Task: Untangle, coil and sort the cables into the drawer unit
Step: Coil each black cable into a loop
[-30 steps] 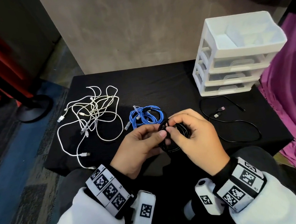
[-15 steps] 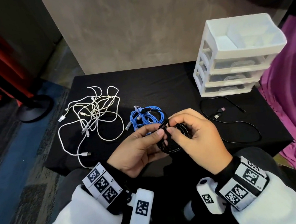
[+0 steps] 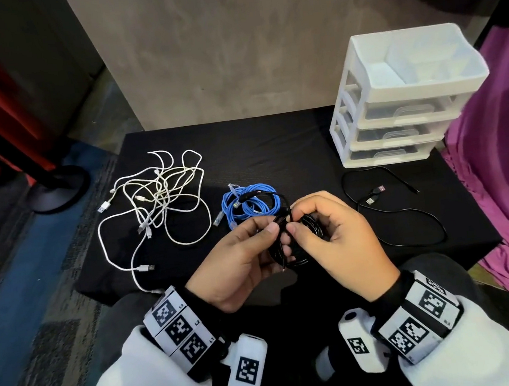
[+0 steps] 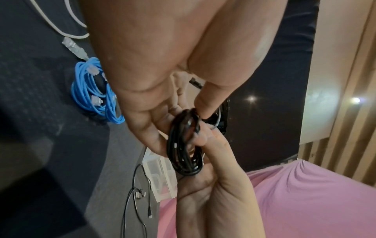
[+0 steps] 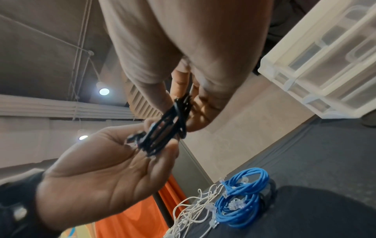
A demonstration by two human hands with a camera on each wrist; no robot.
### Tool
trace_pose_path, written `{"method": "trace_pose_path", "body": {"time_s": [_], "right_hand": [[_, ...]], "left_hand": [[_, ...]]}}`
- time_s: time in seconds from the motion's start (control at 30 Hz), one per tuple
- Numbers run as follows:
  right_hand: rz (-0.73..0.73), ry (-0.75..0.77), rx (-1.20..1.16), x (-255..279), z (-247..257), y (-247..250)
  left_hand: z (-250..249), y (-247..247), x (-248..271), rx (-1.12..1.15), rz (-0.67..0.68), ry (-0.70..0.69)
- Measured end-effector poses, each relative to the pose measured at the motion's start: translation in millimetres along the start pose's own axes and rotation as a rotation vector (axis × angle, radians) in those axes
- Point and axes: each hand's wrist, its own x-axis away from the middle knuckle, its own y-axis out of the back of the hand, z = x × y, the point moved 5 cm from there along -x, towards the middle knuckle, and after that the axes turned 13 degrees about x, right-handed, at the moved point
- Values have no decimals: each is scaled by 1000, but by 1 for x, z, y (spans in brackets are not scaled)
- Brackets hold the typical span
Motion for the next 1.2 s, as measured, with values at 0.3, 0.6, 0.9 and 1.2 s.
{"method": "trace_pose_path", "body": {"time_s": [0.3, 0.6, 0.9, 1.2], "right_hand": [[193, -150, -177, -5, -5, -5], [292, -58, -20, -12, -2, 4], [318, -88, 12, -17, -6, 12], [306, -113, 65, -14, -19, 6]], "left_hand": [[-2, -5, -2, -465, -57, -228], [-7, -6, 5, -514, 110, -191], [-7, -7, 6, -695, 108, -264], [-9, 6, 0, -626, -101, -369]]}}
